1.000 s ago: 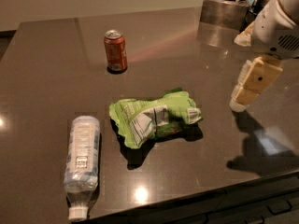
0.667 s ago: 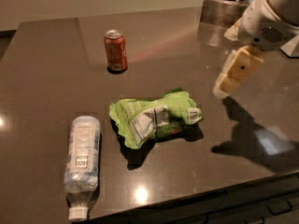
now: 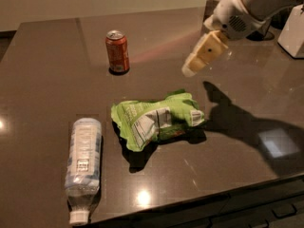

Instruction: Pick coke can

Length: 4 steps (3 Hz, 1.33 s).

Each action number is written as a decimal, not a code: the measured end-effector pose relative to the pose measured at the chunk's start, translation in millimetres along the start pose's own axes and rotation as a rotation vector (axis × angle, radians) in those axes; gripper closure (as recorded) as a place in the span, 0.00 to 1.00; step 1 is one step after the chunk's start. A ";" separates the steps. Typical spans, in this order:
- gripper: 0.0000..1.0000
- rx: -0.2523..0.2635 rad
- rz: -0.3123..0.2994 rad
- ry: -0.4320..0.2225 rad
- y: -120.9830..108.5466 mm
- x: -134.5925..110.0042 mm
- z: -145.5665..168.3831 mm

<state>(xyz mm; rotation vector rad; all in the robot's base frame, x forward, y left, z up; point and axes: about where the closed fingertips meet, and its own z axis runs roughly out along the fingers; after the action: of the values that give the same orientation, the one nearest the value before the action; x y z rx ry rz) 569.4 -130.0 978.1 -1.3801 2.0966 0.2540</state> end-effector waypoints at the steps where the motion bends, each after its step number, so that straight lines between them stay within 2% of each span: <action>1: 0.00 0.009 0.037 -0.069 -13.1 -24.3 30.1; 4: 0.00 -0.022 0.106 -0.238 -33.9 -103.4 133.6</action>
Offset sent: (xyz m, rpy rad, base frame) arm 0.0990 0.0969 -0.0284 0.2459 -0.0470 -0.0627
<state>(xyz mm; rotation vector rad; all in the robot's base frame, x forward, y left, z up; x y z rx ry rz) 678.4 -2.9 937.6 -1.1889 1.9750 0.4629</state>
